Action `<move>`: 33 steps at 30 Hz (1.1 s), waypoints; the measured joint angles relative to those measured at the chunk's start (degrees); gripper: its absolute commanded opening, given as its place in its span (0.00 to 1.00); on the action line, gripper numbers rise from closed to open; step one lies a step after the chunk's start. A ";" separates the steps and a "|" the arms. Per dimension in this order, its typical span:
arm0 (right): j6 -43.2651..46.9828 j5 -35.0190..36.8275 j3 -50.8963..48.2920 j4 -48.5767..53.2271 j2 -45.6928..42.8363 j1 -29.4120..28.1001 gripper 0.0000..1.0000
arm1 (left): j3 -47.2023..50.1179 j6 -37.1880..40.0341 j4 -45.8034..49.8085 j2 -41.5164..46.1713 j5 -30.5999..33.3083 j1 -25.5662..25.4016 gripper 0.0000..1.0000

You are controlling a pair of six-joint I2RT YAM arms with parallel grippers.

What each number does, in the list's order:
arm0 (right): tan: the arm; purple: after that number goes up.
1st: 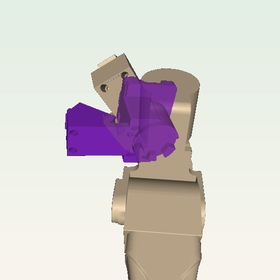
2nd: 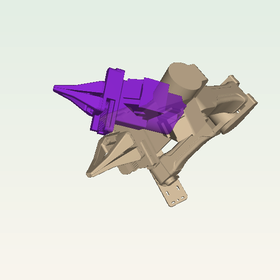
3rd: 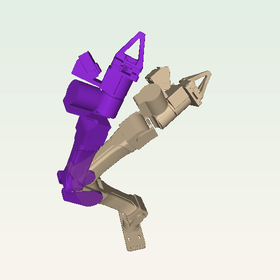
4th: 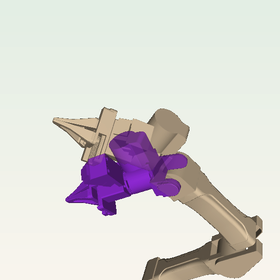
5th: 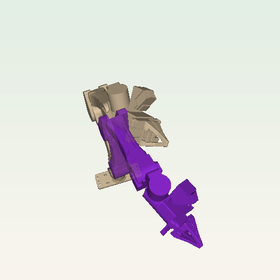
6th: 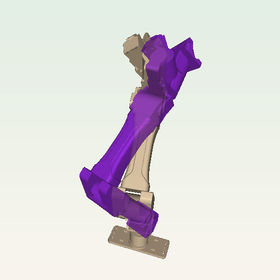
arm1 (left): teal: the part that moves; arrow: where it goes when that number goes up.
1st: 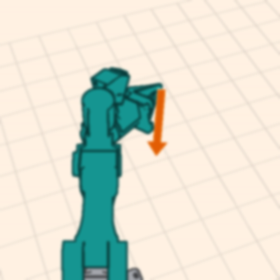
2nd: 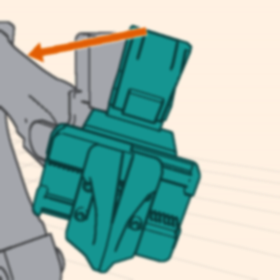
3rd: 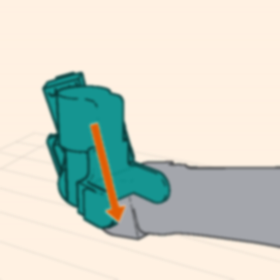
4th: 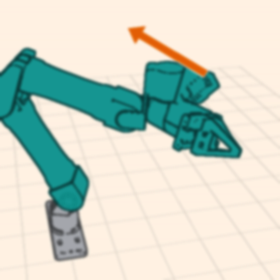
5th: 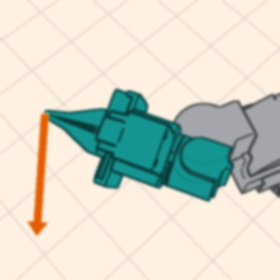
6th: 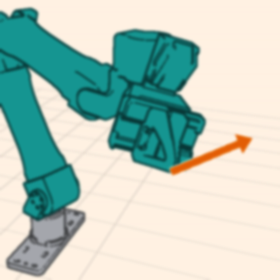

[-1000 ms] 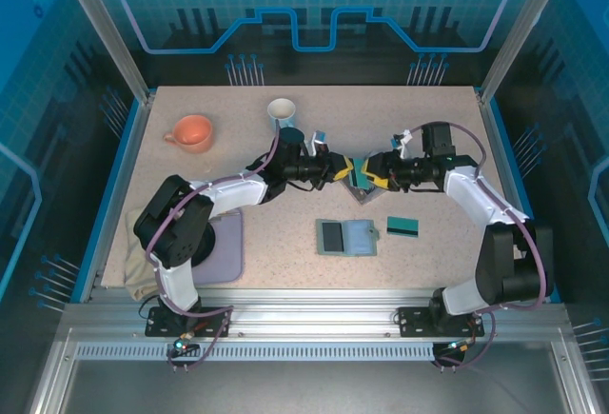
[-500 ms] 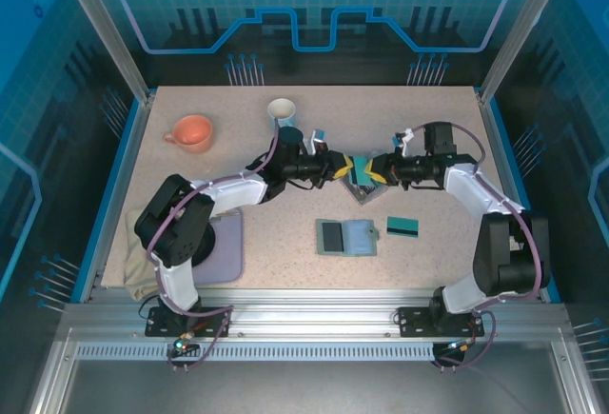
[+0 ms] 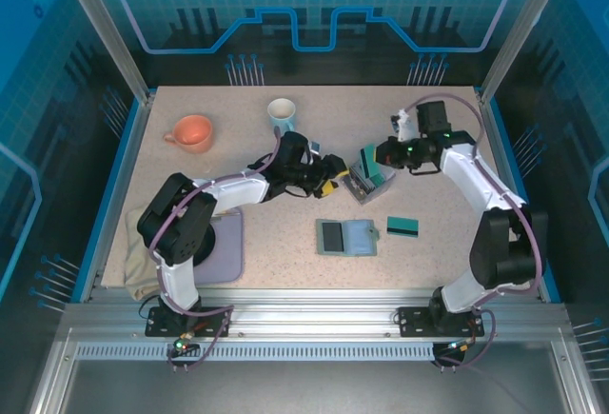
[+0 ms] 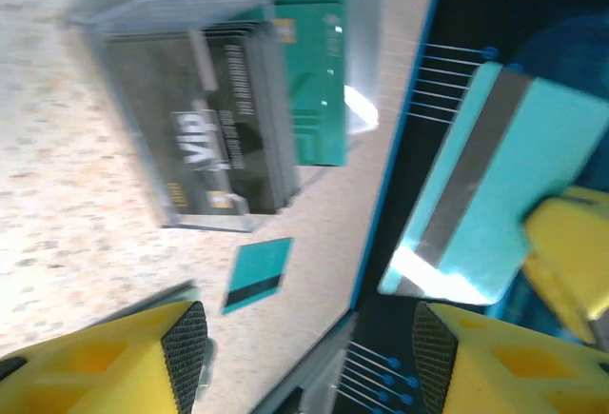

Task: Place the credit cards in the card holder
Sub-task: Place the credit card in the storage box.

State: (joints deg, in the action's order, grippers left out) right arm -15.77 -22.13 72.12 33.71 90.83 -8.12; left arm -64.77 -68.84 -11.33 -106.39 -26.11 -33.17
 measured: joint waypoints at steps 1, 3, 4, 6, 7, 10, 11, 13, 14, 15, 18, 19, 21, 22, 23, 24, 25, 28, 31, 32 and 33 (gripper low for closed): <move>2.82 3.34 1.68 0.96 1.16 -1.81 0.00 | 0.02 0.42 1.53 0.33 0.76 0.02 0.62; 7.19 8.68 3.61 2.01 3.08 -4.79 0.00 | 0.11 1.38 3.52 1.05 1.79 0.13 0.62; 9.31 11.21 4.15 2.54 3.89 -6.03 0.00 | 0.15 1.75 4.52 1.62 2.34 0.20 0.62; 13.05 15.67 4.85 3.61 5.31 -7.85 0.00 | 0.28 2.38 5.84 2.64 2.99 0.33 0.63; 14.86 17.92 5.35 4.33 6.16 -8.61 0.00 | 0.35 2.89 6.54 3.26 3.41 0.39 0.63; 18.88 23.32 6.93 5.97 8.26 -10.03 0.00 | 0.37 3.89 8.07 4.66 4.37 0.52 0.63; 19.93 24.63 7.34 6.27 8.66 -10.29 0.00 | 0.37 4.28 8.33 4.92 4.48 0.63 0.63; 21.94 26.97 7.96 6.60 9.05 -10.78 0.00 | 0.37 4.59 8.68 5.11 4.72 0.70 0.63; 22.93 28.09 8.20 6.62 9.07 -11.02 0.00 | 0.37 4.72 8.83 5.11 4.76 0.72 0.63; 23.80 29.07 8.37 6.62 9.09 -11.30 0.00 | 0.37 4.76 9.16 5.11 4.90 0.74 0.63; 25.77 31.45 8.94 6.80 9.73 -12.13 0.00 | 0.37 4.76 9.53 5.11 4.92 0.76 0.63; 26.23 31.98 9.01 6.80 10.03 -12.35 0.00 | 0.37 4.76 9.57 5.11 4.92 0.76 0.63; 26.88 32.72 9.01 6.88 10.82 -12.63 0.00 | 0.37 4.76 9.60 5.11 4.92 0.76 0.63; 27.12 32.92 9.01 6.91 11.19 -12.74 0.00 | 0.39 4.76 9.57 5.11 4.92 0.76 0.63; 27.45 33.31 8.98 6.95 11.54 -12.83 0.00 | 0.39 4.76 9.60 5.11 4.92 0.76 0.63; 27.65 33.73 8.98 6.97 11.82 -12.92 0.00 | 0.42 4.76 9.57 5.11 4.92 0.76 0.63; 27.82 33.97 8.98 6.99 12.02 -13.00 0.00 | 0.44 4.76 9.60 5.11 4.90 0.76 0.63; 28.28 34.23 8.98 6.99 12.57 -13.42 0.01 | 0.44 4.76 9.57 5.11 4.90 0.76 0.63; 28.33 34.42 8.98 7.08 13.16 -14.05 0.04 | 0.44 4.76 9.60 5.11 4.92 0.76 0.63; 28.30 34.58 8.98 7.21 13.44 -14.34 0.04 | 0.44 4.74 9.60 5.11 4.90 0.76 0.63; 28.28 34.84 8.98 7.37 13.75 -14.64 0.05 | 0.44 4.76 9.57 5.11 4.90 0.76 0.63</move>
State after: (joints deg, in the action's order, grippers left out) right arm 12.51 12.71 81.10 41.08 104.57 -22.76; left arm -64.34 -64.07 -1.76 -101.27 -21.21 -32.40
